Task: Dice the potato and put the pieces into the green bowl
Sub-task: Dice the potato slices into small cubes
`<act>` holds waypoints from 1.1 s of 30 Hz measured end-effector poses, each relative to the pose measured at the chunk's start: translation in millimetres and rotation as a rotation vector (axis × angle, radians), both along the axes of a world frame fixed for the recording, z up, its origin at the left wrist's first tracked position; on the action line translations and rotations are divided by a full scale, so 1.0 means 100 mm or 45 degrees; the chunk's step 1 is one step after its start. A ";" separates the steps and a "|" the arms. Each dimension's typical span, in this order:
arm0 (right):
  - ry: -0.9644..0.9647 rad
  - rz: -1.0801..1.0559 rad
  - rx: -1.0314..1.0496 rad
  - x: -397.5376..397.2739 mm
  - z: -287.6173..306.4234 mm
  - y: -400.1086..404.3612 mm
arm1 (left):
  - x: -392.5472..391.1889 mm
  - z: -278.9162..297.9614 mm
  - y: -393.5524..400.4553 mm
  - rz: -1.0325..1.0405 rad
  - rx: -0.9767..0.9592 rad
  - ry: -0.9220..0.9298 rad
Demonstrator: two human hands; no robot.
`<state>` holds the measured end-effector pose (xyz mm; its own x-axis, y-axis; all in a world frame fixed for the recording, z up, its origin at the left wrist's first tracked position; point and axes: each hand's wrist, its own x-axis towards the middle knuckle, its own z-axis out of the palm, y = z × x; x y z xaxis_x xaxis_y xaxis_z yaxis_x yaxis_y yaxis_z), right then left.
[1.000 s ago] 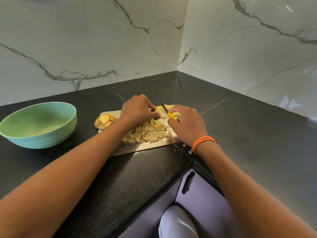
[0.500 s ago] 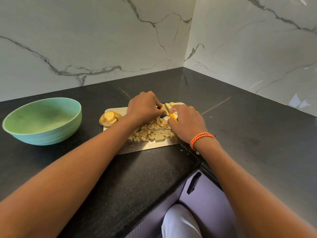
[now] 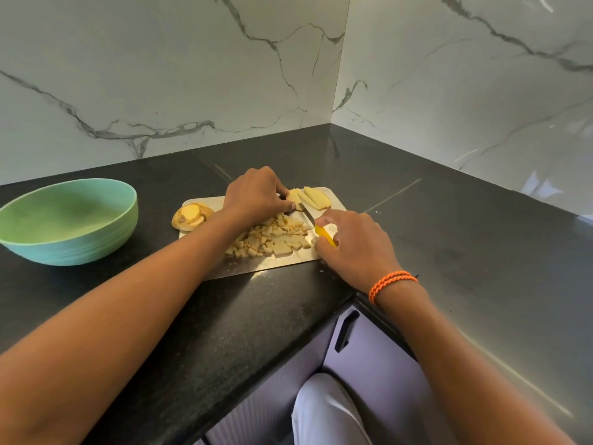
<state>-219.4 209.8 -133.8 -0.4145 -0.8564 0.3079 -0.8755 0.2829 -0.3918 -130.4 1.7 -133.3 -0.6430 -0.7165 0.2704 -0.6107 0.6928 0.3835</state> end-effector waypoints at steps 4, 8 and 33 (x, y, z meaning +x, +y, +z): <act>0.022 -0.031 0.005 -0.05 0.00 0.13 | 0.00 -0.01 0.01 -0.008 0.005 0.010; -0.016 -0.047 -0.026 -0.11 -0.01 0.20 | 0.01 -0.03 0.00 0.000 0.002 0.019; 0.017 -0.048 -0.156 -0.06 -0.02 -0.62 | 0.00 -0.05 -0.08 0.025 0.001 0.065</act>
